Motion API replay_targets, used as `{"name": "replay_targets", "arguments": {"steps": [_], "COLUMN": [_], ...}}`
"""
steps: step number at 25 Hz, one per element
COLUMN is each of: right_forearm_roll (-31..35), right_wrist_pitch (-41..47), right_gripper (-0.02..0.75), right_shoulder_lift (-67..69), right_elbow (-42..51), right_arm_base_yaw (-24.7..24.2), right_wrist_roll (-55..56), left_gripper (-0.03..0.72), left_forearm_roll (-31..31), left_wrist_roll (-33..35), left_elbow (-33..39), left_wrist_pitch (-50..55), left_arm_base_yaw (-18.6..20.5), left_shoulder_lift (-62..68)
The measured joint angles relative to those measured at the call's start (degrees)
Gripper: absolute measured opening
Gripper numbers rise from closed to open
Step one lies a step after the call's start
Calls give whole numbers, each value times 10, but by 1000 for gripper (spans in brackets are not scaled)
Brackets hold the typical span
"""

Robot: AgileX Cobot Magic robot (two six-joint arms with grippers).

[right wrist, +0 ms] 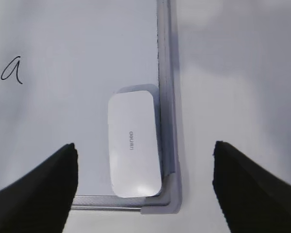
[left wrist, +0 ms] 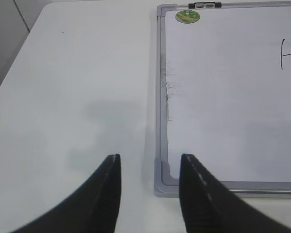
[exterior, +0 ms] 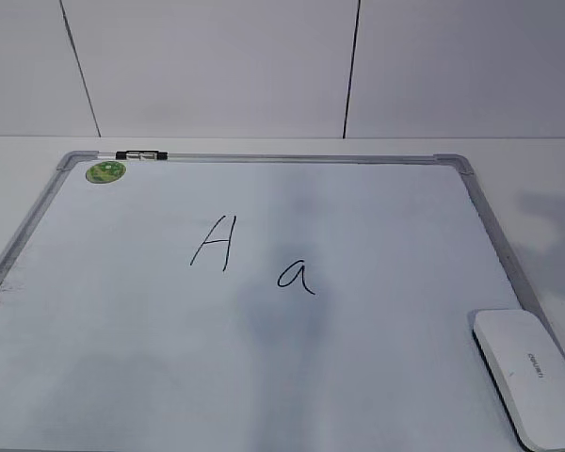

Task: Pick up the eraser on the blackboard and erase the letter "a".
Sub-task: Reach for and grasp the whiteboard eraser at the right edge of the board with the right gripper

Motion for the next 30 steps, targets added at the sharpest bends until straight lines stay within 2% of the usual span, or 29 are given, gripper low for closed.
{"name": "replay_targets", "arguments": {"steps": [7, 14, 25, 30], "right_forearm_roll": [45, 68, 71, 123], "right_wrist_pitch": [49, 50, 94, 85], "right_gripper": [667, 636, 633, 661], "right_shoulder_lift": [116, 172, 289, 333], "right_elbow": [-32, -33, -33, -34], "right_arm_base_yaw": [0, 0, 0, 0], "right_wrist_roll": [1, -5, -62, -127], "left_gripper": [307, 307, 307, 307], "left_forearm_roll": [0, 0, 0, 0], "left_wrist_roll": [0, 0, 0, 0], "left_elbow": [0, 0, 0, 0], "left_wrist_pitch": [0, 0, 0, 0], "left_arm_base_yaw": [0, 0, 0, 0], "left_shoulder_lift": [0, 0, 0, 0]}}
